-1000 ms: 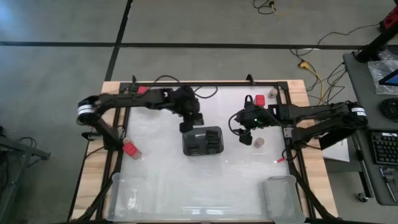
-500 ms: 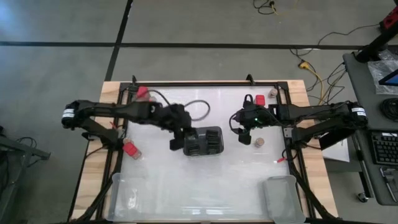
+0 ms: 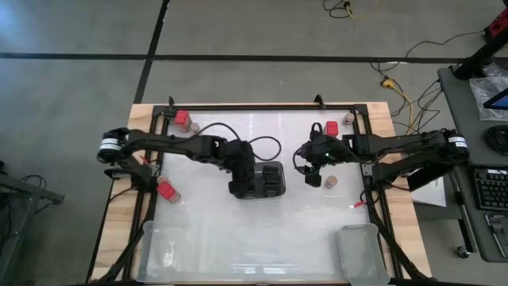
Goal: Sort spices by type
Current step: Put the black seasoning can into the black bin
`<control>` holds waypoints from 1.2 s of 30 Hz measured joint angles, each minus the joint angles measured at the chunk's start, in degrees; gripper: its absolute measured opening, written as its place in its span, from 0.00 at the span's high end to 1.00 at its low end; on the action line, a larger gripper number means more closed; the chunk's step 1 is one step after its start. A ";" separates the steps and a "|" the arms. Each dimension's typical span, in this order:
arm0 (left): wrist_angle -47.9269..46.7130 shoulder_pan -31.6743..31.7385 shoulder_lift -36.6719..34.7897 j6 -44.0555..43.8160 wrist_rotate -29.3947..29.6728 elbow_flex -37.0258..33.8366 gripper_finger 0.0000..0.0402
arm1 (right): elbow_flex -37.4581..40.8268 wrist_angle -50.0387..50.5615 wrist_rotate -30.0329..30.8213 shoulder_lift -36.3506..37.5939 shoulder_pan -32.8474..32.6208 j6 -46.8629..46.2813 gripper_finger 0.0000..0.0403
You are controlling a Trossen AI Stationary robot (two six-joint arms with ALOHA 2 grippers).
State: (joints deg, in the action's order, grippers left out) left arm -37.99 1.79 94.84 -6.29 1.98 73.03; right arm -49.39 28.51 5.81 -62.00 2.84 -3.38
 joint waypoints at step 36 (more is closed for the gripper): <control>12.80 -1.75 1.48 0.29 -0.55 -10.45 0.70 | 0.00 2.53 -0.02 -0.01 -0.21 -1.20 0.40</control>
State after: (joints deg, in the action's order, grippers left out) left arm -25.19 0.03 96.31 -6.00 1.43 62.58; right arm -49.39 31.04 5.80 -62.01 2.63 -4.58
